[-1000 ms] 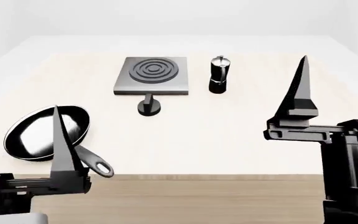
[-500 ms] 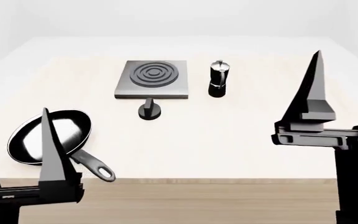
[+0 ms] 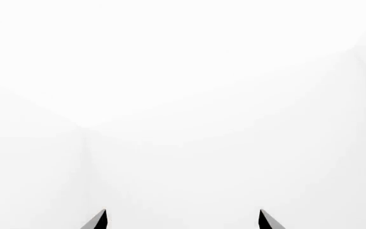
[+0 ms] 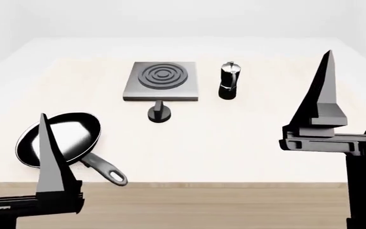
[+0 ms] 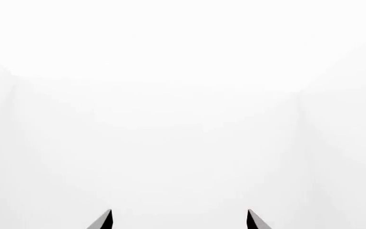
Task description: Turn on the stove and put the moka pot on it.
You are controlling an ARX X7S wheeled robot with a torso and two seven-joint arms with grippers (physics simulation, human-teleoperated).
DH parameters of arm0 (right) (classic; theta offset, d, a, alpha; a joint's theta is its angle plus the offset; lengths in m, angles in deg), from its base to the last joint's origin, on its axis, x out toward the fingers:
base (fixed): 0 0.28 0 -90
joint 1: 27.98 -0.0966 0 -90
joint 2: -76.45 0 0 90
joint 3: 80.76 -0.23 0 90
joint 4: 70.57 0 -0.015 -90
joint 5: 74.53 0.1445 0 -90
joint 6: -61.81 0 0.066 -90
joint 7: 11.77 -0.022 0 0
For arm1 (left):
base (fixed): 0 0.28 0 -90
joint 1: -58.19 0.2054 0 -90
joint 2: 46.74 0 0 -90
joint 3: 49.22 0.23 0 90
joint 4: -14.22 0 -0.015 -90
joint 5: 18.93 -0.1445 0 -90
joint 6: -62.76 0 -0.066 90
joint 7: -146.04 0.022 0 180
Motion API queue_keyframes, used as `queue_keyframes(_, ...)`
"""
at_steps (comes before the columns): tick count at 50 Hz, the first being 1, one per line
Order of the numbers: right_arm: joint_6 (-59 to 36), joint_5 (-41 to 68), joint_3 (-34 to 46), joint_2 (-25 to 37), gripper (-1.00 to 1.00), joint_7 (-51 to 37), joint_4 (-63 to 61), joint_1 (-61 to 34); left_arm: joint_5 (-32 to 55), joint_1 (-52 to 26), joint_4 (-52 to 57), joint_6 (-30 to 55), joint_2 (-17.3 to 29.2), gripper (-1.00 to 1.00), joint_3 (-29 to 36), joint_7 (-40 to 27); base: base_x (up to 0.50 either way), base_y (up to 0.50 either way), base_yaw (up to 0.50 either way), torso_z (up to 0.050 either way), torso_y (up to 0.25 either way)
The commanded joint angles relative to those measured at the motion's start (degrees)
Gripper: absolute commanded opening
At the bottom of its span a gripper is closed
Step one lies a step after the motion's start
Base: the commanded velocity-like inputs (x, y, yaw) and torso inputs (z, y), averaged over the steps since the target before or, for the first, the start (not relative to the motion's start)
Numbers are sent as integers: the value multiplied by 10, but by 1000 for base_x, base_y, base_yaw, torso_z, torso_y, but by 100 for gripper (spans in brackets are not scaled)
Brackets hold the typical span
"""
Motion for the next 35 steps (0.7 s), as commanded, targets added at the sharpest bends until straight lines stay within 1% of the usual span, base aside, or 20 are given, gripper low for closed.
queue_keyframes(1,15,-3,17,11,100,-8,6,-5,2,4,0,-4,0,100,-3,0,0,125,0,0,0)
queue_keyframes(15,25,-3,25,16,100,-11,12,-6,0,1,0,1,0,100,-1,0,0,118,0,0,0)
queue_keyframes(16,11,18,22,20,100,-18,6,-24,0,1,0,1,0,100,0,1,0,94,0,0,0)
queue_keyframes(18,22,1,27,19,100,-14,9,-11,-1,1,0,1,0,100,0,1,0,94,0,0,0)
queue_keyframes(24,22,-1,33,20,100,-15,11,-12,1,2,0,2,0,100,0,1,0,90,0,0,0)
queue_keyframes(28,12,23,30,24,100,-20,10,-32,1,2,0,2,0,100,-1,2,0,68,0,0,0)
queue_keyframes(32,30,-3,38,20,100,-15,17,-10,1,2,0,5,0,100,-2,2,0,0,0,0,0)
queue_keyframes(35,29,-2,38,22,100,-17,16,-10,1,1,0,6,0,100,-1,3,72,0,0,0,0)
